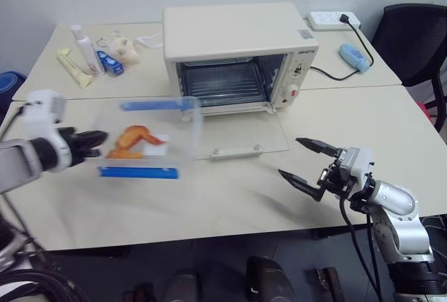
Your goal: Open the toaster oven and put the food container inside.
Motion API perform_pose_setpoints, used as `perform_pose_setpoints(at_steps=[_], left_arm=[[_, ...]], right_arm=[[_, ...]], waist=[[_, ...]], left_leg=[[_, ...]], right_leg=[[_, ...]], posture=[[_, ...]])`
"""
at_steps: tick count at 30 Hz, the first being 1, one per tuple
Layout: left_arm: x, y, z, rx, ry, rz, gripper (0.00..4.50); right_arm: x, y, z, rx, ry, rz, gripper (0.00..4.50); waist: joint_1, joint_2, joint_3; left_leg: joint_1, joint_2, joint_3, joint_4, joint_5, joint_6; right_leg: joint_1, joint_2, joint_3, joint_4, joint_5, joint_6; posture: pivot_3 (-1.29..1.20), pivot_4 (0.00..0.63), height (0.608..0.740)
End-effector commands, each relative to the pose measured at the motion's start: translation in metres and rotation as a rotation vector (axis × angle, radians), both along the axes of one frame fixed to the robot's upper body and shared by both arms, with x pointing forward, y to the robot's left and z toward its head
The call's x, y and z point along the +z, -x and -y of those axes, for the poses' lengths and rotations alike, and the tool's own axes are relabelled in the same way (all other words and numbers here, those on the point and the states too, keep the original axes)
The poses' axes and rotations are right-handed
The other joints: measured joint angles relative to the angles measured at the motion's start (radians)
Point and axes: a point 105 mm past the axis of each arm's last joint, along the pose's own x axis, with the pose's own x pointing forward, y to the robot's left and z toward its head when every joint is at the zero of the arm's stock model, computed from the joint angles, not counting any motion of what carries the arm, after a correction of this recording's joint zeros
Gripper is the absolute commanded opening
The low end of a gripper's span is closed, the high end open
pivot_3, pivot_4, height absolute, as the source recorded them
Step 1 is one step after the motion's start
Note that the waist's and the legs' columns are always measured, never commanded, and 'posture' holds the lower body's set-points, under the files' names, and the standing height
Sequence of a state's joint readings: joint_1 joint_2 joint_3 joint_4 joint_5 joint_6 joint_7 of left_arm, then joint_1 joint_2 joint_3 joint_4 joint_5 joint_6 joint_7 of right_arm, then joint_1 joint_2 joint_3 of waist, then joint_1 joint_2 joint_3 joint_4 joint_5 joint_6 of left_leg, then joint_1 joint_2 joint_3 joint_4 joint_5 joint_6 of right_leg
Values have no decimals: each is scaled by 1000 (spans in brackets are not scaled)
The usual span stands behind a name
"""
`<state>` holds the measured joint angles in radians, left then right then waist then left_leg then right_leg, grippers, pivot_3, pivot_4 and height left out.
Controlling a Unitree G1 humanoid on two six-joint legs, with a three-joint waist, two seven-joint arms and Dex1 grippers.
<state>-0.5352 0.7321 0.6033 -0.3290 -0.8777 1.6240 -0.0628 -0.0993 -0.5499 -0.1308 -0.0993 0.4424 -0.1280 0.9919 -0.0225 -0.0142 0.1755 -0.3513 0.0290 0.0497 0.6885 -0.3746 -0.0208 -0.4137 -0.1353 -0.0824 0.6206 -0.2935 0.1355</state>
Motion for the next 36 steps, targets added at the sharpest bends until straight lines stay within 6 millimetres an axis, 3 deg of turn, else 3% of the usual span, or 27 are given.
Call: perform_pose_setpoints(at_steps=[1, 8, 13, 20, 24, 31, 36], left_arm=[[17, -13, 30, -25, -14, 105, 169], [29, -41, 65, -65, 2, 103, 169], [23, -53, 91, -99, 25, 65, 169], [9, -68, 112, -82, 25, 28, 169], [8, -71, 127, -111, 6, 56, 1397], [27, -71, 129, -143, 72, 178, 3481], [32, -65, 115, -189, 87, 215, 3481]], right_arm=[[9, 6, 6, -36, 12, 49, 4500], [6, 19, 12, -103, -5, 48, 4500], [8, 26, 9, -146, -33, 63, 4500], [8, 32, 4, -187, -60, 67, 4500], [8, 32, 3, -198, -69, 66, 4500], [6, 31, 3, -196, -61, 51, 4500], [9, 29, 6, -198, -68, 39, 4500]], waist=[[9, 0, 0], [22, 0, 0], [25, 0, 0], [31, 0, 0], [36, 0, 0], [45, 0, 0], [45, 0, 0]], left_leg=[[-1, 0, 0, 2, 0, 0], [-1, 0, 0, 3, 0, 0], [-1, 0, 0, 4, 0, 0], [-1, 0, 1, 4, 0, 0], [-1, 0, 1, 4, 0, 0], [-1, 0, 1, 6, 0, 0], [-1, 0, 1, 5, -1, 0]], right_leg=[[0, 0, 0, 0, 0, 0], [0, 1, 1, 0, 0, 0], [0, 1, 1, 0, 0, 0], [0, 1, 1, 0, 0, 0], [0, 1, 1, 0, 0, 0], [1, 1, 1, 0, 0, 0], [1, 1, 1, 0, 0, 0]], posture=[[0, 150, 740], [0, 150, 740], [0, 150, 740], [0, 150, 740], [0, 150, 740], [0, 150, 740], [0, 150, 740]])
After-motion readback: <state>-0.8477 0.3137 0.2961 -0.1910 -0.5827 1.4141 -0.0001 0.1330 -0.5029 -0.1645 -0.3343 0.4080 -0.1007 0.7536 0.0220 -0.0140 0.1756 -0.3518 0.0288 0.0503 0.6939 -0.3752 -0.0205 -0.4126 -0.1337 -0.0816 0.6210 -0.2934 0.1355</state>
